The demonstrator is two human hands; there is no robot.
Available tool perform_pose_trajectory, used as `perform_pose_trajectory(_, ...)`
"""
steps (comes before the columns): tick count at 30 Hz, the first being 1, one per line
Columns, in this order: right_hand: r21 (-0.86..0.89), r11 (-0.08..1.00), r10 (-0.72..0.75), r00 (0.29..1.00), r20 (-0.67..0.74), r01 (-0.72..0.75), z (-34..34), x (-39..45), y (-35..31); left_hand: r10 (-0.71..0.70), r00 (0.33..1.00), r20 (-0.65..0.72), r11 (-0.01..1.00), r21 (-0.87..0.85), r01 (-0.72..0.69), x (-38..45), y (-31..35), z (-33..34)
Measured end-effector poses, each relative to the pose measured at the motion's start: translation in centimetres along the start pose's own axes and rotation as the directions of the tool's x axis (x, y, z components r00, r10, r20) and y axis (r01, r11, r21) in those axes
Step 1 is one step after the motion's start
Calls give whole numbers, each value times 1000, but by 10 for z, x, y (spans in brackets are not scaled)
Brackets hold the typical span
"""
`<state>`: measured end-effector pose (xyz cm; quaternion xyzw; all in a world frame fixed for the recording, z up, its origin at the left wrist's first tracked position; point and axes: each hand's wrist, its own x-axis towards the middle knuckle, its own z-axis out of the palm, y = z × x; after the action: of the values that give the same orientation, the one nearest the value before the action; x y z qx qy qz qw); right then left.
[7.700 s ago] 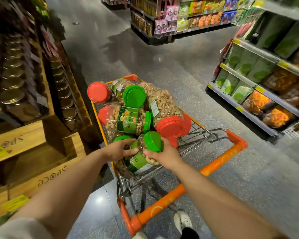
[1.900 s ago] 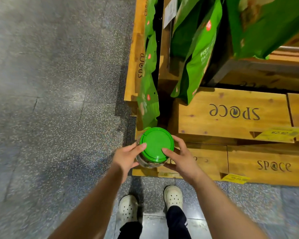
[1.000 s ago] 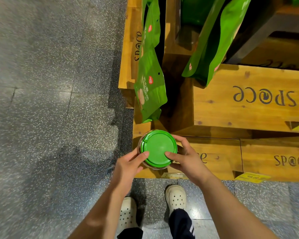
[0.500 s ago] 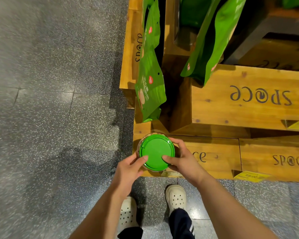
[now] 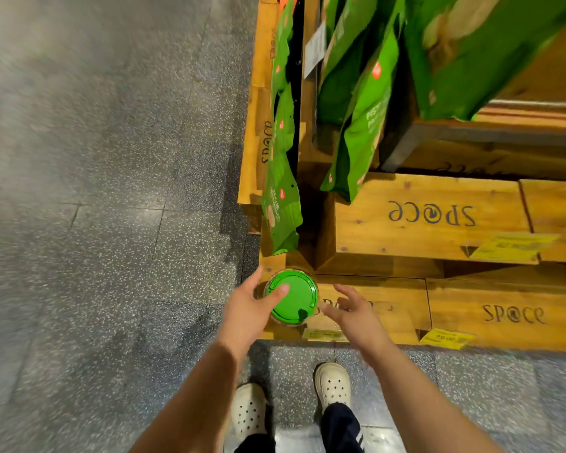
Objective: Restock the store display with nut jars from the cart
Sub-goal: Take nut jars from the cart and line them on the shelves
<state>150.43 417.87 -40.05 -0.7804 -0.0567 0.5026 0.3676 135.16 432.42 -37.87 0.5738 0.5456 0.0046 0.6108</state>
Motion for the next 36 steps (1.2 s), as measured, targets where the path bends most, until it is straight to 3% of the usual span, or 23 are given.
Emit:
perform_pose_trajectory(8,-61,989,-135,990,-46,133,-50,-120,-66,204,978,47,970,127,-208,-103,110,-8)
perform_pose_trajectory(16,-134,954,-294,925,-242,269,-115,-256,-107,388,878,280,845,271,-460,-202,193,5)
perform_pose_trajectory(19,-130,953,-302,901,-311,275,-140,-303,-106,441,809,389,746,343,-571,-234,223,16)
perform_pose_trajectory(26,-184,956,-291,830,-475,230,-211,-398,-80,506,611,609,346,506,-790,-313,282,87)
perform_pose_trajectory(32,-123,974,-222,711,-667,189,-290,-469,-25,474,396,787,75,412,-908,-388,313,189)
perform_pose_trajectory(36,-79,983,-169,637,-752,168,-349,-515,24,408,245,879,-48,289,-956,-438,320,272)
